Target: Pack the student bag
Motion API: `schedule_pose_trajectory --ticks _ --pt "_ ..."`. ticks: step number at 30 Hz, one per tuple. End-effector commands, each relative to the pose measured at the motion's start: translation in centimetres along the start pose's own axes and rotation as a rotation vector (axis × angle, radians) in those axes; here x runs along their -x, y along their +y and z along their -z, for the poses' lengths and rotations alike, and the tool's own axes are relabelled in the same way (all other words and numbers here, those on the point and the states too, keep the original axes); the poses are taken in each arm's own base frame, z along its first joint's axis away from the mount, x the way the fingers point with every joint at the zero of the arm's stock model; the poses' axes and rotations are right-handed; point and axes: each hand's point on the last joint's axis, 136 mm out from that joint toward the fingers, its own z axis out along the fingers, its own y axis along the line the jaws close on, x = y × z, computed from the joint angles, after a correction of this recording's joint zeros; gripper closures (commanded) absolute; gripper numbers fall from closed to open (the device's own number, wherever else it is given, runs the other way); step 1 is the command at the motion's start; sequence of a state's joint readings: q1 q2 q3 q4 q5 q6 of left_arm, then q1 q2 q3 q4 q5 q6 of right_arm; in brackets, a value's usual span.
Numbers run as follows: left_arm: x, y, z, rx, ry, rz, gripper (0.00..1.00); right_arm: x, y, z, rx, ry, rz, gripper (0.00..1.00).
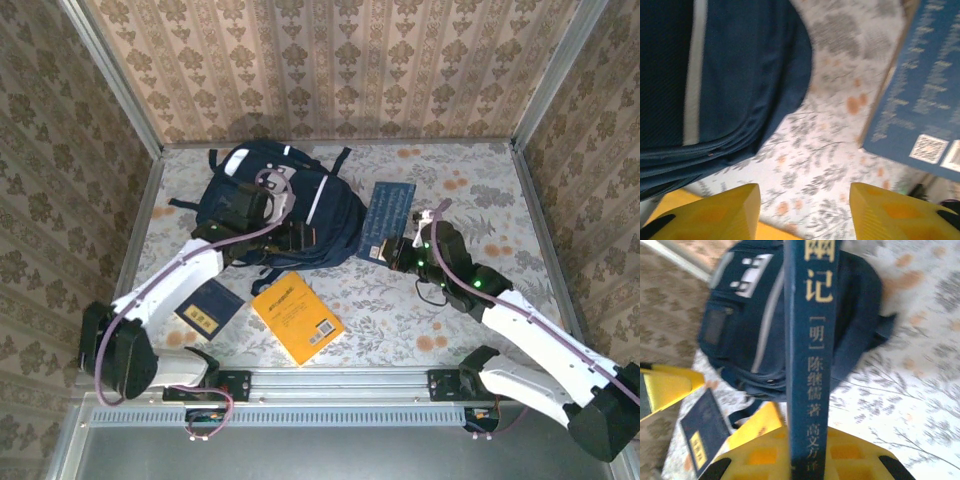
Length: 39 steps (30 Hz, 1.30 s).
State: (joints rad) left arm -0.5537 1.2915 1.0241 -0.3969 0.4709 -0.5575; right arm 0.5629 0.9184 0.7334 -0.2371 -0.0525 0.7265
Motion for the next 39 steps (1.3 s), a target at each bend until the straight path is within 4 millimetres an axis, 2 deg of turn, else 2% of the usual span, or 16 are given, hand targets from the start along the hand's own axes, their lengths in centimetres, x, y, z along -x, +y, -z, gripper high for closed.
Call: schedule_pose_trajectory --ticks 1,5,8,11,16,25,32,39 --pt "2.2 -4.6 3.0 -0.159 -0.073 -0.076 0.42 1.8 5.7 2.0 0.244 -0.026 0.15 1.0" --pt "3.1 -8.3 5.2 -0.306 -0.113 -0.139 0.35 1.6 9.7 3.3 0.455 0.001 0.169 1.0" --pt "3.2 -9.8 5.9 -0.375 -0.114 -0.171 0.32 1.7 12.1 4.5 0.595 0.016 0.166 1.0" --pt "3.1 -10.2 6.3 -0.39 -0.123 -0.198 0.3 2.0 14.0 6.1 0.701 0.006 0.166 1.0" --pt "2.8 -10.6 6.9 -0.4 -0.13 -0.232 0.3 2.4 15.9 8.4 0.814 0.001 0.173 1.0" --pt "2.7 -13.0 8.1 -0.536 -0.107 -0.234 0.29 1.8 17.2 9.6 0.897 0.053 0.183 1.0" --pt "2.7 -15.1 9.3 -0.67 -0.089 -0.234 0.32 1.5 16.9 9.3 0.885 0.064 0.188 1.0" --pt "2.5 -16.4 11.1 -0.727 -0.129 -0.302 0.43 1.3 15.5 8.2 0.831 0.075 0.183 1.0"
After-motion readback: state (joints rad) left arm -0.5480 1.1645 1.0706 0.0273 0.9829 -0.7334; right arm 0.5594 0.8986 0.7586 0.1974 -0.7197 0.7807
